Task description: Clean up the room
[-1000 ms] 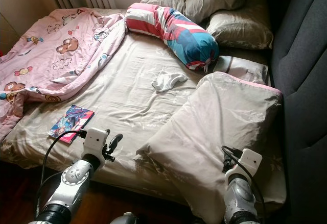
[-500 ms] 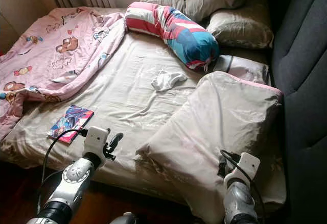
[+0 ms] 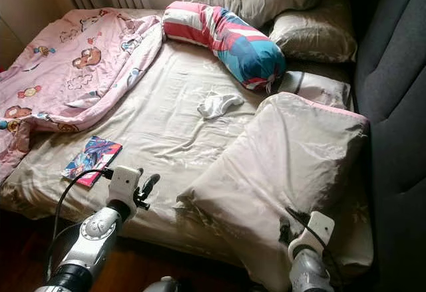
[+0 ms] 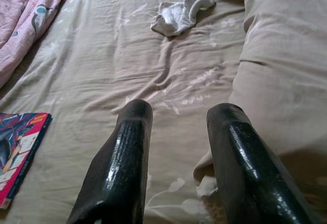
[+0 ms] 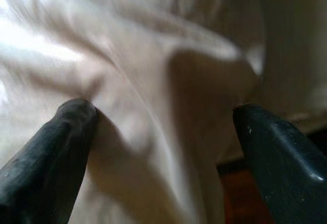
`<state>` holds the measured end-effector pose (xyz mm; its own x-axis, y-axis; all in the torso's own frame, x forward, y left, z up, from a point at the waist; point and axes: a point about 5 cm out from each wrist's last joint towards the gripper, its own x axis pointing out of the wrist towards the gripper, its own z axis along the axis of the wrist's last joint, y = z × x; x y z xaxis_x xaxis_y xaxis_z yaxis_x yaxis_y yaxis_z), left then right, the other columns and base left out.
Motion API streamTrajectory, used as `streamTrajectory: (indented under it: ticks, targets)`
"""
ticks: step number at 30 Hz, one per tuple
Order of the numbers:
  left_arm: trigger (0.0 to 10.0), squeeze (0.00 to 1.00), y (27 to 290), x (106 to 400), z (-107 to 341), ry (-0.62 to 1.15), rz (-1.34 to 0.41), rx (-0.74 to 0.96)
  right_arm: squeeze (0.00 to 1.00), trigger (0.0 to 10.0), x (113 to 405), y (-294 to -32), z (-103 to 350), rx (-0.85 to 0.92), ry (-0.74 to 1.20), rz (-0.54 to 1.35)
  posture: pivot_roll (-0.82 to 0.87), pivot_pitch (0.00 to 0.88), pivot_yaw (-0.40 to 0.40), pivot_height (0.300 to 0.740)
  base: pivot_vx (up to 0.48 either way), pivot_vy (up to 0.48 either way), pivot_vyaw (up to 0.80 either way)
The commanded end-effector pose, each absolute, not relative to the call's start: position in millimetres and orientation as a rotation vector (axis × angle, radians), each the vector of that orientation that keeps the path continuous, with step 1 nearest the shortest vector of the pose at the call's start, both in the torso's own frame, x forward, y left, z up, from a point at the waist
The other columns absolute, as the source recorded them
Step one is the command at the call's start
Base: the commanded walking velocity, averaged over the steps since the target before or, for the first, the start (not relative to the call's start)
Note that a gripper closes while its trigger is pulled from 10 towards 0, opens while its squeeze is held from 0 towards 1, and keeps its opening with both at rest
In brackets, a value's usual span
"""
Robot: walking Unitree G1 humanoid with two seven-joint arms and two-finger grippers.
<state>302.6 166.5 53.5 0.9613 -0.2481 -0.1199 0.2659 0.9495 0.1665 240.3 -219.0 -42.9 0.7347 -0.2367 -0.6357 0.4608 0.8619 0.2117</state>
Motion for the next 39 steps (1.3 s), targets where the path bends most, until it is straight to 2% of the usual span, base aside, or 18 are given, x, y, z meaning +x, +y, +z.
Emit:
streamTrajectory:
  ticks: [1, 18, 24, 31, 39]
  targets:
    - [10.0, 0.00, 176, 297, 50, 0.114, -0.260, 0.211, 0.00, 10.0, 229, -211, -53, 0.402, 0.697, -0.402, 0.03, 0.211, 0.107, 0.705, 0.000, 0.000, 0.00]
    - [10.0, 0.00, 189, 271, 54, 0.130, -0.317, 0.295, 0.00, 10.0, 226, -173, -61, 0.530, 0.730, -0.256, 0.10, 0.311, 0.155, 0.705, 0.000, 0.000, 0.00]
    - [10.0, 0.00, 196, 265, 63, 0.120, -0.311, 0.303, 0.00, 10.0, 218, -171, -66, 0.526, 0.759, -0.264, 0.13, 0.343, 0.163, 0.705, 0.000, 0.000, 0.00]
    - [10.0, 0.00, 197, 244, 68, 0.140, -0.322, 0.302, 0.00, 10.0, 202, -166, -76, 0.524, 0.806, -0.284, 0.15, 0.392, 0.177, 0.705, 0.000, 0.000, 0.00]
    - [10.0, 0.00, 196, 237, 74, 0.155, -0.327, 0.300, 0.00, 10.0, 193, -157, -81, 0.536, 0.831, -0.266, 0.16, 0.427, 0.190, 0.705, 0.000, 0.000, 0.00]
